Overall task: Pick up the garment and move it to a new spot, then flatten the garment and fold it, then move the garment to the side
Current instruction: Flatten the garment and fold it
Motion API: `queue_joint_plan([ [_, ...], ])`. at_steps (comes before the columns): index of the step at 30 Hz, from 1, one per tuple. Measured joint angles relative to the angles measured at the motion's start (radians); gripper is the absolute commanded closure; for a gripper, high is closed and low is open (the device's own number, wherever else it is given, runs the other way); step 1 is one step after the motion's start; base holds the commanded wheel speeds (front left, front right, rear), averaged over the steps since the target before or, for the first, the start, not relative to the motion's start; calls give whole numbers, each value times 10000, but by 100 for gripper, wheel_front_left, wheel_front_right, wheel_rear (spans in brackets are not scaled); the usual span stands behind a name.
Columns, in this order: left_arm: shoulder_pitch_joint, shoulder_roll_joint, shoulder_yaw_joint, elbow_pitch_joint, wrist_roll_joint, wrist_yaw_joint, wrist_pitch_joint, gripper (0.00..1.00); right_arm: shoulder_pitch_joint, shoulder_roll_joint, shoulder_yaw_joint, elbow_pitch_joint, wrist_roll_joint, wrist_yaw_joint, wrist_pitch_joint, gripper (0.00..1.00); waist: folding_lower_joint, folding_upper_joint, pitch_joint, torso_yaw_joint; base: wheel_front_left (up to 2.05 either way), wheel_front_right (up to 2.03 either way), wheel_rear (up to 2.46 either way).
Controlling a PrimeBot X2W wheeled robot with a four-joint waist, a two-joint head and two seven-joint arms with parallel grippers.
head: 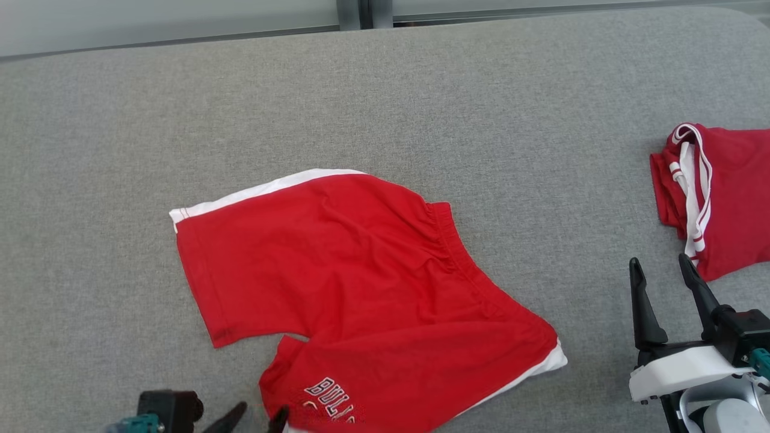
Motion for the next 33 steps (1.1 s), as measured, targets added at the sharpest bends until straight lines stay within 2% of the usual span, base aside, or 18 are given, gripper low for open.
queue_joint_plan([
  [3, -39, 236, 380, -362, 21, 173, -155, 0, 7, -10, -6, -6, 2, 0, 0, 0, 0, 0, -8, 42, 0, 0, 0],
  [7, -341, 345, 617, -1089, -19, 171, -15, 0, 5, -17, 19, -8, 0, 0, 0, 0, 0, 0, 0, 66, 0, 0, 0],
  [11, -1359, 182, 520, -1064, 13, -100, 430, 0, -49, -33, 33, -19, -2, 0, 0, 0, 0, 0, 76, 95, 0, 0, 0],
  [16, -3123, -869, -46, 378, 84, -635, 1160, 0, -201, -36, 134, -12, -4, 0, 0, 0, 0, 0, 194, 45, 0, 0, 0],
  [18, -4154, -1429, -192, 1718, 203, -803, 1394, 0, -243, -38, 194, -13, -4, 0, 0, 0, 0, 0, 258, -63, 0, 0, 0],
  [21, -5099, -1904, -291, 2961, 451, -909, 1476, 0, -292, -38, 188, -10, -2, 0, 0, 0, 0, 0, 319, -208, 0, 0, 0],
  [27, -6202, -2800, -504, 4753, 389, -1369, 1756, 0, -312, -8, 127, -8, 12, 0, 0, 0, 0, 0, 437, -550, 0, 0, 0],
  [33, -6960, -3152, -669, 6161, 451, -1588, 1902, 0, -383, 84, 125, 2, 38, 0, 0, 0, 0, 0, 554, -842, 0, 0, 0],
])
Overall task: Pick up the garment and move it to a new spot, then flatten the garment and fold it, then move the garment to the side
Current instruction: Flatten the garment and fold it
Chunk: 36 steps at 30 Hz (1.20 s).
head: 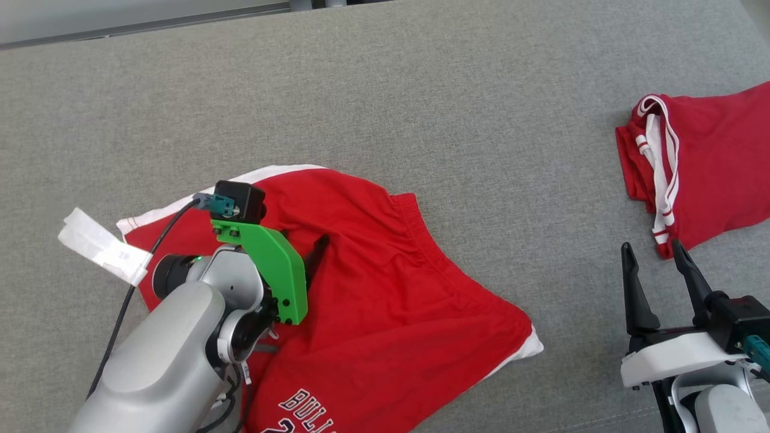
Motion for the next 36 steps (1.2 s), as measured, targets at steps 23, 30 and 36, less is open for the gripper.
queue_joint_plan([
  [23, -1647, -209, -405, 984, 1068, -222, -711, 100, -128, 205, -77, 44, 63, 0, 0, 0, 0, 0, 206, -280, 0, 0, 0],
  [30, -2894, -399, -353, 1720, 1547, -318, -1139, 100, -410, 153, 128, 79, 123, 0, 0, 0, 0, 0, 439, -505, 0, 0, 0],
  [36, -3786, -378, -571, 2909, 2079, -685, -1505, 100, -537, 169, 257, 140, 138, 0, 0, 0, 0, 0, 616, -832, 0, 0, 0],
])
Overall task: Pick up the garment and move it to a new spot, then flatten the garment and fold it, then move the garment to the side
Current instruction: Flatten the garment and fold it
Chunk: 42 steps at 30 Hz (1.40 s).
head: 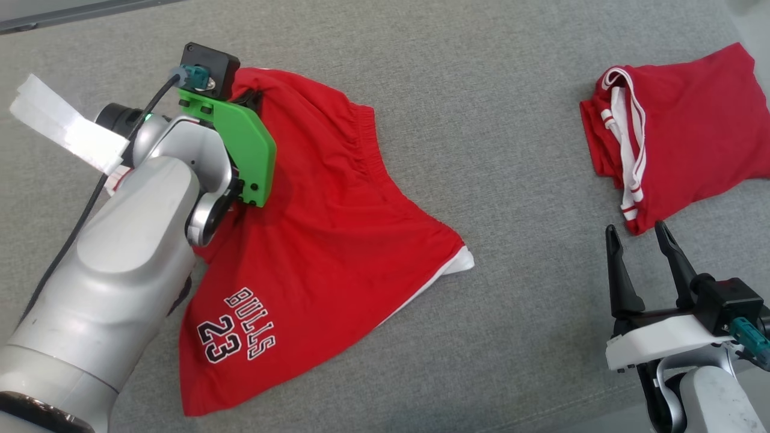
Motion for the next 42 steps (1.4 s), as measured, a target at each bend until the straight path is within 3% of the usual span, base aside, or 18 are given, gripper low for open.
queue_joint_plan([
  [5, -341, 75, -297, 1200, 385, -527, -677, 100, -47, 36, 6, 65, 17, 0, 0, 0, 0, 0, 115, -373, 0, 0, 0],
  [8, -423, -35, -219, 1877, 437, -556, -1325, 100, -42, 50, -23, 96, 27, 0, 0, 0, 0, 0, 144, -560, 0, 0, 0],
  [10, -400, -176, -169, 2209, 378, -554, -1630, 49, -35, 81, -96, 109, 29, 0, 0, 0, 0, 0, 109, -635, 0, 0, 0],
  [11, -373, -251, -161, 2334, 355, -558, -1732, 7, -15, 94, -127, 113, 29, 0, 0, 0, 0, 0, 70, -654, 0, 0, 0],
  [12, -315, -326, -123, 2426, 276, -560, -1837, 0, 29, 104, -155, 123, 27, 0, 0, 0, 0, 0, 22, -664, 0, 0, 0],
  [17, 274, -426, 111, 2556, -61, -491, -2326, 0, 320, 167, -293, 132, 25, 0, 0, 0, 0, 0, -342, -586, 0, 0, 0],
  [22, 1465, -297, 677, 1605, -675, -115, -3116, 0, 700, 209, -476, 123, -10, 0, 0, 0, 0, 0, -887, -420, 0, 0, 0],
  [27, 3315, 257, 1145, -585, -1145, 807, -3630, 0, 890, 222, -554, 56, -23, 0, 0, 0, 0, 0, -1339, -126, 0, 0, 0],
  [36, 7097, 1603, 1340, -5363, -1406, 3080, -3289, 0, 1094, 180, -679, -77, -25, 0, 0, 0, 0, 0, -1461, 622, 0, 0, 0],
  [40, 8074, 2025, 1267, -6677, -1501, 3802, -2790, 0, 935, 150, -594, -71, -25, 0, 0, 0, 0, 0, -1333, 956, 0, 0, 0],
  [42, 8289, 2144, 1223, -6938, -1567, 3935, -2635, 0, 867, 127, -550, -69, -25, 0, 0, 0, 0, 0, -1286, 1047, 0, 0, 0],
])
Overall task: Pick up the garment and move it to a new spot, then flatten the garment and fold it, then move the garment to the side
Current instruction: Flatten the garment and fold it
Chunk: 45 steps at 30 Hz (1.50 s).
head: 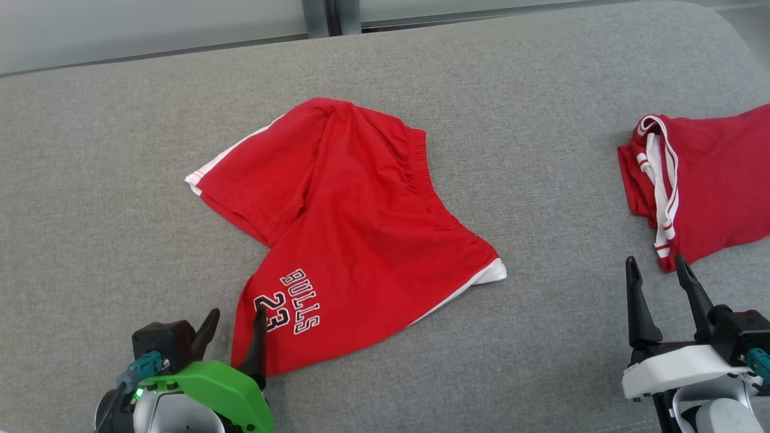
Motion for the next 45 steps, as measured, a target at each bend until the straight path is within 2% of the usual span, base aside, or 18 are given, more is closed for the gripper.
queue_joint_plan([
  [3, 154, 153, -96, -332, -59, 109, 257, 0, -13, -44, 2, 10, 0, 0, 0, 0, 0, 0, 54, 107, 0, 0, 0],
  [4, 182, 219, -125, -393, -73, 123, 347, 10, -13, -65, 8, 6, 2, 0, 0, 0, 0, 0, 75, 131, 0, 0, 0],
  [5, 206, 251, -130, -435, -88, 142, 382, 25, -14, -73, 21, 6, 2, 0, 0, 0, 0, 0, 97, 150, 0, 0, 0],
  [6, 216, 263, -132, -474, -88, 155, 397, 51, -15, -75, 27, 8, 2, 0, 0, 0, 0, 0, 115, 168, 0, 0, 0],
  [7, 217, 265, -134, -512, -94, 159, 435, 57, -19, -79, 31, 8, 4, 0, 0, 0, 0, 0, 131, 179, 0, 0, 0],
  [10, 230, 263, -173, -499, -198, 184, 558, 64, -42, -92, 38, 15, 6, 0, 0, 0, 0, 0, 162, 186, 0, 0, 0],
  [15, 252, 215, -213, -360, -316, 94, 631, 65, -60, -92, 42, 50, 6, 0, 0, 0, 0, 0, 163, 132, 0, 0, 0],
  [17, 269, 215, -215, -255, -330, 58, 629, 68, -86, -88, 42, 61, 6, 0, 0, 0, 0, 0, 153, 106, 0, 0, 0],
  [18, 271, 215, -219, -209, -334, 27, 631, 75, -95, -86, 44, 61, 6, 0, 0, 0, 0, 0, 150, 93, 0, 0, 0],
  [19, 272, 215, -238, -186, -357, -8, 635, 93, -96, -82, 52, 63, 8, 0, 0, 0, 0, 0, 146, 78, 0, 0, 0],
  [20, 272, 213, -251, -169, -382, -65, 642, 100, -96, -75, 59, 71, 8, 0, 0, 0, 0, 0, 136, 64, 0, 0, 0],
  [24, 263, 209, -232, -127, -460, -224, 648, 100, -93, -58, 42, 75, 17, 0, 0, 0, 0, 0, 123, 38, 0, 0, 0],
  [28, 128, -96, 391, -596, -1043, -518, 245, 100, -88, -52, 6, 73, 17, 0, 0, 0, 0, 0, 129, 64, 0, 0, 0],
  [33, -471, -127, 1091, -539, -1524, -715, 136, 100, -81, -96, 35, 75, 15, 0, 0, 0, 0, 0, 149, 163, 0, 0, 0],
  [40, -1622, -397, 717, 1885, -1655, -1327, 894, 100, -166, -132, 249, 121, 8, 0, 0, 0, 0, 0, 202, 185, 0, 0, 0],
  [44, -2011, -589, 393, 3327, -1425, -1599, 901, 100, -199, -157, 249, 121, 8, 0, 0, 0, 0, 0, 243, 41, 0, 0, 0],
  [45, -2011, -589, 393, 3327, -1425, -1599, 901, 100, -199, -157, 249, 121, 8, 0, 0, 0, 0, 0, 243, 41, 0, 0, 0],
])
